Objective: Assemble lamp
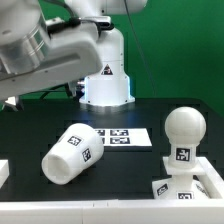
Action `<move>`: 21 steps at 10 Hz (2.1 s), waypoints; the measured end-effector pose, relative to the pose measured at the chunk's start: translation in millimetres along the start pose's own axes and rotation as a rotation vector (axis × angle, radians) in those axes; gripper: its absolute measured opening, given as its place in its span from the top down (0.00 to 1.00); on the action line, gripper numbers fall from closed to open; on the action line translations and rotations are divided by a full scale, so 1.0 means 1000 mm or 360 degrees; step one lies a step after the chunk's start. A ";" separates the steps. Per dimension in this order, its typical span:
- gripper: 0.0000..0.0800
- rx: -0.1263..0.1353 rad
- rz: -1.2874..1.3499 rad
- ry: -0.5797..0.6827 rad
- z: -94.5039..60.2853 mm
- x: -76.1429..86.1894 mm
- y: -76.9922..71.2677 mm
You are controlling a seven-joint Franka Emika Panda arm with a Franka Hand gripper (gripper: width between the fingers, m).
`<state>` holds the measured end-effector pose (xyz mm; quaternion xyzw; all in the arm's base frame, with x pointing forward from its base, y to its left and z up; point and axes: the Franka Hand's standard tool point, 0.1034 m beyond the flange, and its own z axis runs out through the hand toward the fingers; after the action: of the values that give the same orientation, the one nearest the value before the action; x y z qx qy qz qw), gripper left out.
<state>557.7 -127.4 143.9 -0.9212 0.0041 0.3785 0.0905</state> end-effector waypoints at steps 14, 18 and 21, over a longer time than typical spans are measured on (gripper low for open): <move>0.13 0.0155 0.0548 -0.0117 0.027 0.013 0.026; 0.13 0.0064 0.0561 -0.0028 0.030 0.036 0.042; 0.13 0.0052 0.0485 0.0022 0.029 0.041 0.050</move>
Offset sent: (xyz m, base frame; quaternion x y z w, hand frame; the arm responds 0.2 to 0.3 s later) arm 0.0000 0.0000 0.0000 0.0000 -0.1938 0.0000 0.9810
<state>563.0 -169.4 86.7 -0.9108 0.1508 0.3814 0.0470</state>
